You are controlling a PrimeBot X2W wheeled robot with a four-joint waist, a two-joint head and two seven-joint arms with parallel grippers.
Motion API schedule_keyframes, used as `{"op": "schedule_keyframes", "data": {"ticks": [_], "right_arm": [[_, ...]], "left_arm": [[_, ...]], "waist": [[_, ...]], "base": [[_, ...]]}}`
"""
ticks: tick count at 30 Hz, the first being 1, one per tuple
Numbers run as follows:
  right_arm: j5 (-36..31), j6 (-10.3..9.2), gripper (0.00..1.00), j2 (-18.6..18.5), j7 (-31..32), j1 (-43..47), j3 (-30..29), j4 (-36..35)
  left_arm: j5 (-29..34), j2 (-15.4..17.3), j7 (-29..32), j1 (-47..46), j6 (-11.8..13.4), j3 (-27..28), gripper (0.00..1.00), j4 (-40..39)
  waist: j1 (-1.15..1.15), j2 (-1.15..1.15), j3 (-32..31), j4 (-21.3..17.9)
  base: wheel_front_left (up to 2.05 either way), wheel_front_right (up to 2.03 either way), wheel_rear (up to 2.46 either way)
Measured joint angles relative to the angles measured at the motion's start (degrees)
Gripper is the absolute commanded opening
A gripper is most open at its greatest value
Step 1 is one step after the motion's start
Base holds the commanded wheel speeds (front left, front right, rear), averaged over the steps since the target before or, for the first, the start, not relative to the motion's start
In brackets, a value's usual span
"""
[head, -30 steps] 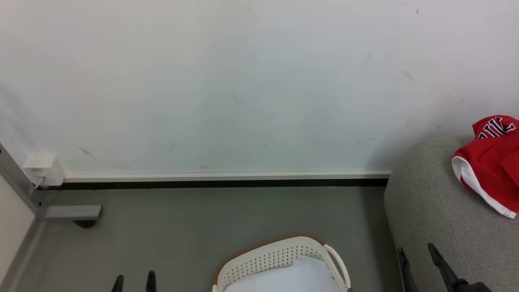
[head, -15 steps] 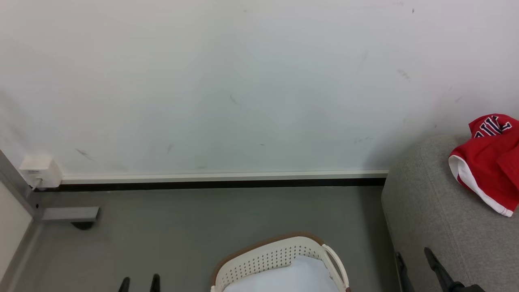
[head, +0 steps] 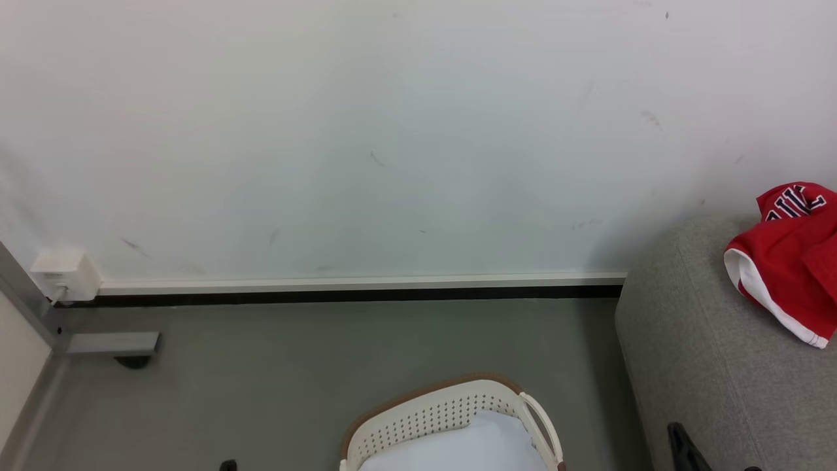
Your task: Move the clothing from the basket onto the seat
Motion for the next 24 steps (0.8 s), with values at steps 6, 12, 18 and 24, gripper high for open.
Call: {"op": "schedule_keyframes", "data": {"ticks": [6, 12, 18, 24], "right_arm": [[6.49, 0.0, 0.0, -0.11, 1.47, -0.19, -0.68, -0.41], [12.48, 0.0, 0.0, -0.31, 2.75, -1.05, -1.21, -0.71], [18.28, 0.0, 0.0, -0.53, 4.14, -1.39, -1.92, -1.07], [23.38, 0.0, 0.0, -0.68, 5.33, -2.36, -2.53, -1.47]], "left_arm": [[-6.1, 0.0, 1.48, -1.32, -0.37, 0.62, 0.0, 0.18], [-11.58, 0.01, 3.04, -2.59, -0.54, 1.1, 0.0, 0.38], [-17.24, 0.02, 4.47, -3.8, -0.81, 1.46, 0.0, 0.62], [-21.94, 0.02, 5.6, -4.86, -1.04, 1.86, 0.0, 0.91]], "waist": [[0.0, 0.0, 0.16, 0.03], [0.0, 0.0, 0.31, 0.07], [0.0, 0.0, 0.47, 0.11], [0.0, 0.0, 0.62, 0.15]], "base": [[0.0, 0.0, 0.0], [0.0, 0.0, 0.0], [0.0, 0.0, 0.0], [0.0, 0.0, 0.0]]}}
